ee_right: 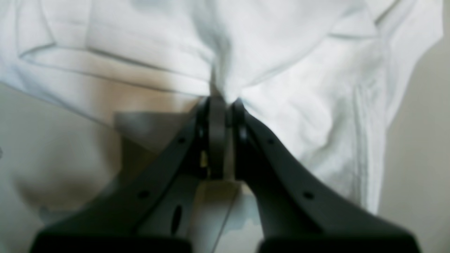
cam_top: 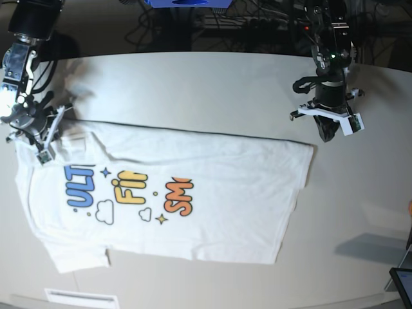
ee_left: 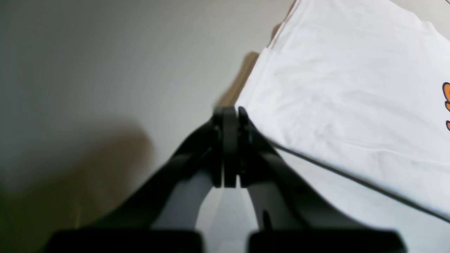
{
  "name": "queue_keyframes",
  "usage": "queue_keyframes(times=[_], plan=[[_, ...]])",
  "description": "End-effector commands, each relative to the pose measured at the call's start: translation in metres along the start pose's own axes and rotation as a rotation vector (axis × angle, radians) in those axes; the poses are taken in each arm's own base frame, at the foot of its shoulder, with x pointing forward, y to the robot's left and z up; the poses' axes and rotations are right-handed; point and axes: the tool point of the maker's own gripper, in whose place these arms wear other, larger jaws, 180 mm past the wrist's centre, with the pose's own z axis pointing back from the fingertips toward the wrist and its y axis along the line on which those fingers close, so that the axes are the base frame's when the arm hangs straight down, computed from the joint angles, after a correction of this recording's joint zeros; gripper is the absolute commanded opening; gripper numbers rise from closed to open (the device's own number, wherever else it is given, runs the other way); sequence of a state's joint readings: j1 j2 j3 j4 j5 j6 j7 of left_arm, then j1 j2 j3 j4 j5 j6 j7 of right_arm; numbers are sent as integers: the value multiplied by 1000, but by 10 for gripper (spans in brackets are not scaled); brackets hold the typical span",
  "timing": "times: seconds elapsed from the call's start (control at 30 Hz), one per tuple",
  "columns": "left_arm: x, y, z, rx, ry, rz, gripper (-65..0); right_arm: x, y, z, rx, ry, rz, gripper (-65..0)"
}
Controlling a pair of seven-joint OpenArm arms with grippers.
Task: Fold the T-shirt properly
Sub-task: 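Lower the right gripper to pinch the shirt near the sleeve seam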
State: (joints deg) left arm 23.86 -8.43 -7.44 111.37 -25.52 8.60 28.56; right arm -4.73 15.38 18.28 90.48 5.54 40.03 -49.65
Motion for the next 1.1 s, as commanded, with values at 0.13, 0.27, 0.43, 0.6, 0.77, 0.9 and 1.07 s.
queue_keyframes(times=[0.13, 0.27, 0.43, 0.6, 0.77, 0.9, 1.07], plan=[[13, -3, 2, -11, -48, -11, -650, 38, -4, 2, -7, -78, 55, -628], [13, -2, 2, -10, -45, -11, -650, 58, -1, 1, -1, -109, 85, -628], [8, 0, 4, -4, -33, -15, -650, 73, -4, -2, -47, -89, 166, -628], [7, 2, 5, -1, -30, -19, -650, 95, -5, -1, -69, -112, 214, -624], [6, 1, 5, -3, -27, -16, -650, 105, -14, -10, -62, -112, 191, -620], [5, 1, 5, -5, -25, -16, -650, 117, -19, -16, -51, -141, 172, -592], [4, -1, 5, -9, -23, -17, -650, 141, -24, -17, -40, -243, 159, -338]])
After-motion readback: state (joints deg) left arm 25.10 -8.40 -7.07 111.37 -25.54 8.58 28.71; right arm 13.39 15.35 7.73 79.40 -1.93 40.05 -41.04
